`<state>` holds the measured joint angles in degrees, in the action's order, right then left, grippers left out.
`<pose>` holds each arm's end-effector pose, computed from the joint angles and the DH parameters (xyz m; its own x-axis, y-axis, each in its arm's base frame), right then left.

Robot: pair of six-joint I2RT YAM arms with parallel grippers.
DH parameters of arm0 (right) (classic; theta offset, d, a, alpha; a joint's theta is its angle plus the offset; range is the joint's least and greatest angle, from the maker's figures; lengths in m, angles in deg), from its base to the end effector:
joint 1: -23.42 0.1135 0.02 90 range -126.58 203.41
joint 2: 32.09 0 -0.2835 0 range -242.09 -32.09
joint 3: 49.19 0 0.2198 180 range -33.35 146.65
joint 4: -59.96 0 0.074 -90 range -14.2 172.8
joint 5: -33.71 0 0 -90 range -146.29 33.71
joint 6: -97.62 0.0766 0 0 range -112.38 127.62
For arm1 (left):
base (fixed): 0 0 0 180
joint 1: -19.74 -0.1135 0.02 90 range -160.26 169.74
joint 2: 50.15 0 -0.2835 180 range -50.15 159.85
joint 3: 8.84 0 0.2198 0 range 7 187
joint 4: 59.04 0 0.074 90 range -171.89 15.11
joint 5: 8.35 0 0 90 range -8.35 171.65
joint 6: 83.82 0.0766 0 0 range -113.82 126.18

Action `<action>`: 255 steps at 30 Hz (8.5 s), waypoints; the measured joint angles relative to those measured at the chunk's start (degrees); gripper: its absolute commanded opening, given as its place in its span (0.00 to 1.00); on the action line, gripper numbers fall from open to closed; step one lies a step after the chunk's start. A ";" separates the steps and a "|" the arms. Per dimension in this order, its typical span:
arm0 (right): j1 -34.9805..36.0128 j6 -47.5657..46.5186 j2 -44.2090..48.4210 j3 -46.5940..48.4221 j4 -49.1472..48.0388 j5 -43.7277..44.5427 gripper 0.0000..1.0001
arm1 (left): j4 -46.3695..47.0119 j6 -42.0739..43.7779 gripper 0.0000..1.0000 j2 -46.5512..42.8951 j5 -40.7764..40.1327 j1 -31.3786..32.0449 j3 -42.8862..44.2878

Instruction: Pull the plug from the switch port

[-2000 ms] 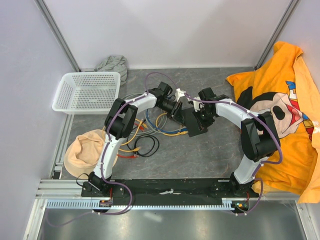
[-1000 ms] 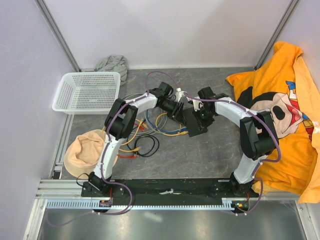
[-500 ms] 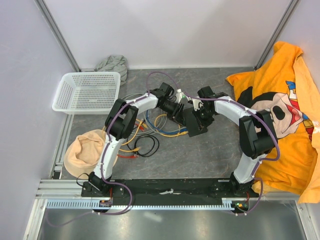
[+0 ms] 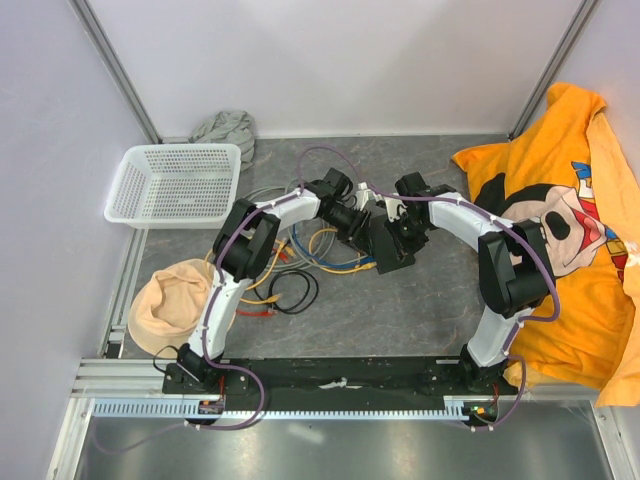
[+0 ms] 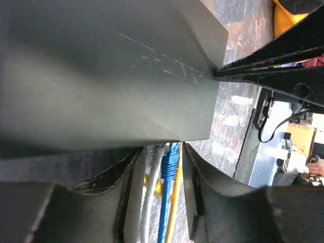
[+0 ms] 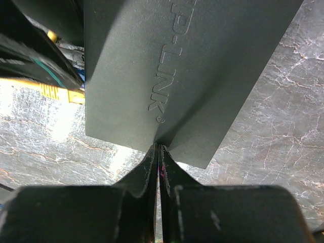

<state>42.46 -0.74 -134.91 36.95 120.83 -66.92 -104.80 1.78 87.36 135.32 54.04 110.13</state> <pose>0.3032 0.1196 0.1811 -0.8612 -0.4484 -0.2395 -0.4886 0.8600 0.1469 0.3694 -0.3267 0.1275 -0.7899 0.4838 -0.3767 0.5635 0.3306 -0.7571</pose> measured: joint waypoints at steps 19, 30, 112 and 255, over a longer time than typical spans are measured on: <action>-0.04 -0.02 0.00 0.00 0.02 0.02 0.08 | 0.37 -0.81 0.18 4.20 8.98 -1.36 1.53; -0.04 -0.02 -0.09 0.00 0.02 0.02 0.08 | 2.36 -4.33 0.02 6.51 14.51 -2.73 1.97; 8.11 5.33 -5.35 4.76 -16.59 3.63 0.02 | -19.98 16.85 0.02 5.25 14.01 -7.93 1.97; 9.05 -7.96 -0.20 0.59 -3.76 -2.60 0.27 | -18.25 14.05 0.44 1.84 12.92 -8.13 4.59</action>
<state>51.51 -8.70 -135.11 37.54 117.07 -69.52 -123.05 15.83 89.20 148.24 45.91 114.72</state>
